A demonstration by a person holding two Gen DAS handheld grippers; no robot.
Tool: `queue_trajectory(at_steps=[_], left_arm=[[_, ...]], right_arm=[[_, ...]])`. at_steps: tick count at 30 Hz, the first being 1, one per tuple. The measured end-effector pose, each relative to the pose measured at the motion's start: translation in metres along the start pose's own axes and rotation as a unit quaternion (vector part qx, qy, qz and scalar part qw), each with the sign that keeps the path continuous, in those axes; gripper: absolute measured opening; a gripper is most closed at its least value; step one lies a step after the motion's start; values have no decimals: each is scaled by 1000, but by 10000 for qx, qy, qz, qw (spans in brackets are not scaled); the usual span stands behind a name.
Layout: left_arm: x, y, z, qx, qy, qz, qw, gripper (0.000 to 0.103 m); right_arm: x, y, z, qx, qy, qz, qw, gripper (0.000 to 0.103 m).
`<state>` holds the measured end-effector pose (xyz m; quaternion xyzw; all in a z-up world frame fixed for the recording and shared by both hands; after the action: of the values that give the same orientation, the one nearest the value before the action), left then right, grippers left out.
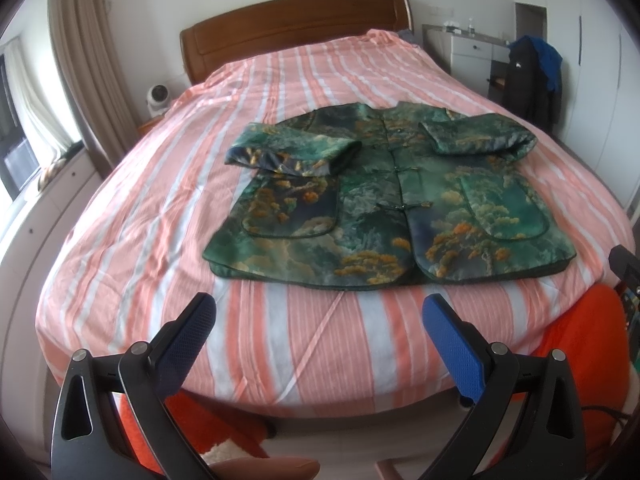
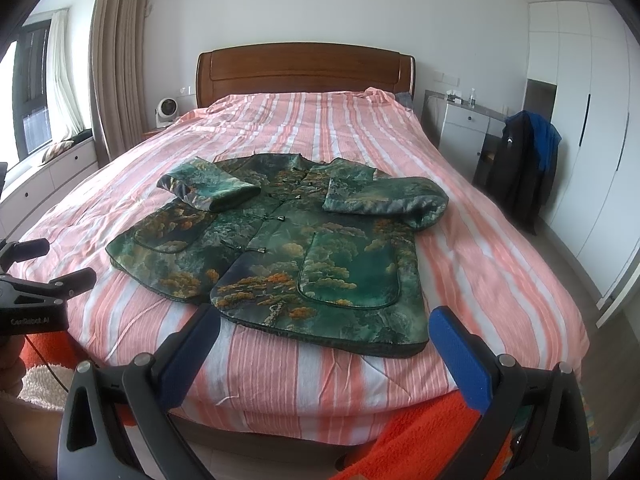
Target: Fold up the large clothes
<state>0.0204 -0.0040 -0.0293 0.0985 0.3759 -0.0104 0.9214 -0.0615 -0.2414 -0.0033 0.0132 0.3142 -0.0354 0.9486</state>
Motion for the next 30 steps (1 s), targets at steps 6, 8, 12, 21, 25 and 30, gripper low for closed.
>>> queue_trajectory(at_steps=[6, 8, 12, 21, 25, 30], left_arm=[[1, -3, 1, 45, -19, 8, 10000, 103], [1, -4, 1, 66, -22, 5, 10000, 103], [1, -6, 1, 95, -14, 2, 10000, 103], [1, -6, 1, 92, -16, 4, 10000, 103], [1, -7, 1, 97, -33, -1, 9999, 103], [1, -8, 1, 107, -13, 1, 9999, 103]], right_arm=[[-1, -2, 0, 47, -25, -3, 10000, 103], [-2, -4, -1, 82, -42, -10, 10000, 103], [-1, -5, -3, 118, -14, -3, 9999, 103], [0, -6, -6, 116, 2, 22, 9999, 103], [-1, -6, -5, 122, -24, 5, 9999, 103], [-1, -6, -6, 132, -18, 6, 9999, 103]])
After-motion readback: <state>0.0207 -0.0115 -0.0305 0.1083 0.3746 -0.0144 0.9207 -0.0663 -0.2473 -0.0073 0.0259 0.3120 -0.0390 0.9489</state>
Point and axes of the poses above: each gripper's, at about its wrist camera, not at the fingertips, and x roughly the way its jaws point, y to its left, z to its top, the point moved 3 cm from there along x, roughly the way its jaws point, and after that the axes turned 4 degrees about z, right-handed, at the moved point
